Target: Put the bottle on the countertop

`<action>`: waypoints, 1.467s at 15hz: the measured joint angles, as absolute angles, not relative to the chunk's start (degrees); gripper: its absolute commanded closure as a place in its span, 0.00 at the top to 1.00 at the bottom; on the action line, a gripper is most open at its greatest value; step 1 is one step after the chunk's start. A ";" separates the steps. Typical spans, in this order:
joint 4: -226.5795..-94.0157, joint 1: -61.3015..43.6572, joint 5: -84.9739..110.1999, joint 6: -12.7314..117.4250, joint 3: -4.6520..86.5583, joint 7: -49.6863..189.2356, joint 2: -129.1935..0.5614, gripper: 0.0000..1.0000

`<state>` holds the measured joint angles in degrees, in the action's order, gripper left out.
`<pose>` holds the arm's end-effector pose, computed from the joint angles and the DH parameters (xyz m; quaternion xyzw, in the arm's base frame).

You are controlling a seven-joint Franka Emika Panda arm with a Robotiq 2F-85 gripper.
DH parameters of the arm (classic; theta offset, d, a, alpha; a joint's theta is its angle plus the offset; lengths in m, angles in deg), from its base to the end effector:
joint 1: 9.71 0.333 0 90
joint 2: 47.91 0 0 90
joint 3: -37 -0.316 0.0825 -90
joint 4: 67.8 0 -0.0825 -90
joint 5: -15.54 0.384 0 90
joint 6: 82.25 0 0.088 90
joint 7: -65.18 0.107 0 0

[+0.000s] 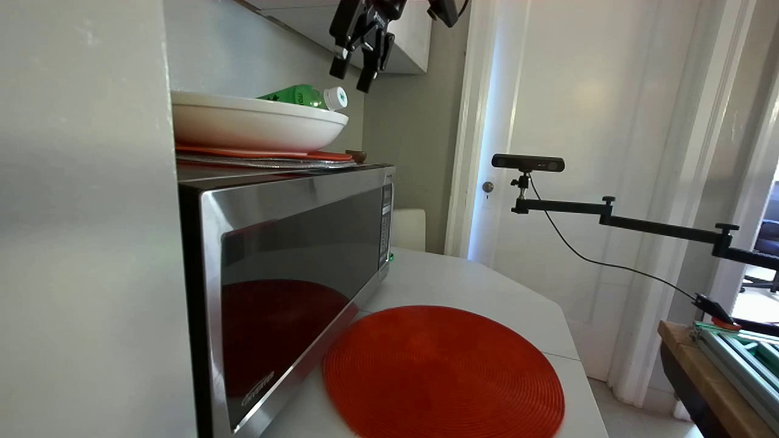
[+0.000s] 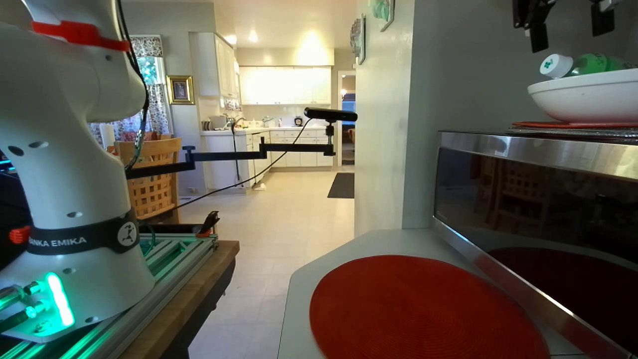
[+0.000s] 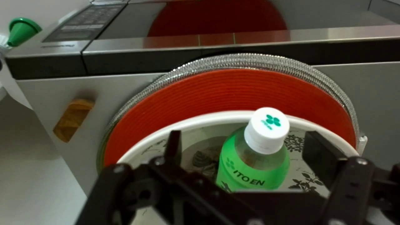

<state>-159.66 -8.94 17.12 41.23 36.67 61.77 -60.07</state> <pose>0.6582 0.0134 0.5400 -0.9850 -0.0331 -0.1692 0.0098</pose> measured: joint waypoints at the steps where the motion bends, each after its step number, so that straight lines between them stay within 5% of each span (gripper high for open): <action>1: -159.31 -8.94 17.14 41.74 36.64 61.77 -60.53 1.00; 10: -156.66 -8.93 17.21 42.11 35.92 61.77 -63.52 1.00; 11: -156.40 -8.89 17.21 42.07 35.83 61.77 -63.85 0.94; 12: -156.13 -8.85 17.21 42.07 35.78 61.77 -64.18 0.73; 14: -155.51 -8.70 17.21 42.02 35.71 61.77 -64.87 0.69; 22: -154.34 -8.32 17.24 41.57 35.64 61.78 -65.96 0.12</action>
